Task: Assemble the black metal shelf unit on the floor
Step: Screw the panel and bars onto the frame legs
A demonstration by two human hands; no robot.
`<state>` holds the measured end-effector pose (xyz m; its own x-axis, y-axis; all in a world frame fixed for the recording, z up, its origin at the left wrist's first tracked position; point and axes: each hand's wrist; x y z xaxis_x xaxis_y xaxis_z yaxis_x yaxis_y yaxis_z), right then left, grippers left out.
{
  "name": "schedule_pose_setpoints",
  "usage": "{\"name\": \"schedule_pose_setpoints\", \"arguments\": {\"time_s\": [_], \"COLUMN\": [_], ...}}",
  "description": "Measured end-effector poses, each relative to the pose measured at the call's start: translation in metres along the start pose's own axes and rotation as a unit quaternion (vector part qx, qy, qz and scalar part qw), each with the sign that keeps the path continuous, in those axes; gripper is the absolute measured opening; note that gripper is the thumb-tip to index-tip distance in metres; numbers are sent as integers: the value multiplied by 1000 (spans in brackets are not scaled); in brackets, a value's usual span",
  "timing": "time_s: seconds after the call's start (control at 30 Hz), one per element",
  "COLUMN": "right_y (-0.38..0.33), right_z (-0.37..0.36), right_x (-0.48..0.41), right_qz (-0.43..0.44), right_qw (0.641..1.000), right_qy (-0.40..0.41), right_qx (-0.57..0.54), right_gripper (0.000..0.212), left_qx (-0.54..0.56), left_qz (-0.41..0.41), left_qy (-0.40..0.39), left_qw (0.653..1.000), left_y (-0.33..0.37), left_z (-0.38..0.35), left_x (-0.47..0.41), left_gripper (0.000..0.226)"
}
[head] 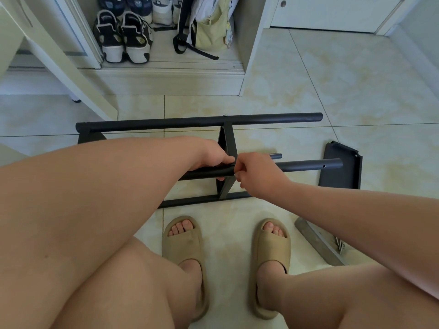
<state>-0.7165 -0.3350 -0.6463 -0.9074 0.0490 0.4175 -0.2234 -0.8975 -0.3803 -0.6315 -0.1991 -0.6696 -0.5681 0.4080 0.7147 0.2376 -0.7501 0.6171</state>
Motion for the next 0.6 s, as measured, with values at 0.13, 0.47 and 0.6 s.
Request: {"name": "schedule_pose_setpoints", "arguments": {"time_s": [0.13,0.47,0.6], "right_y": [-1,2,7], "right_z": [2,-5,-1], "right_x": [0,-8,-12], "right_qz": [43,-78,-29], "right_qw": [992,993,998], "right_qy": [-5,-8,19], "right_qx": [115,-89,59], "right_gripper": [16,12,15], "left_qx": [3,16,14], "left_qz": [-1,-9,-8], "left_qy": [-7,-4,-9], "left_qw": [1000,1000,1000], "left_y": [0,1,0], "left_z": [0,-1,0], "left_x": [1,3,3], "left_gripper": [39,36,34]}}
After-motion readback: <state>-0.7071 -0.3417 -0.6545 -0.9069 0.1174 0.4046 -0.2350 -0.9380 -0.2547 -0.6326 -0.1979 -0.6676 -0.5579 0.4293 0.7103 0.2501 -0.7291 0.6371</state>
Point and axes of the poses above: each hand's wrist, its own x-axis away from the middle knuckle, its own z-axis out of the back of the hand, y = z × x, and after that the axes turned 7 degrees about -z, right-handed
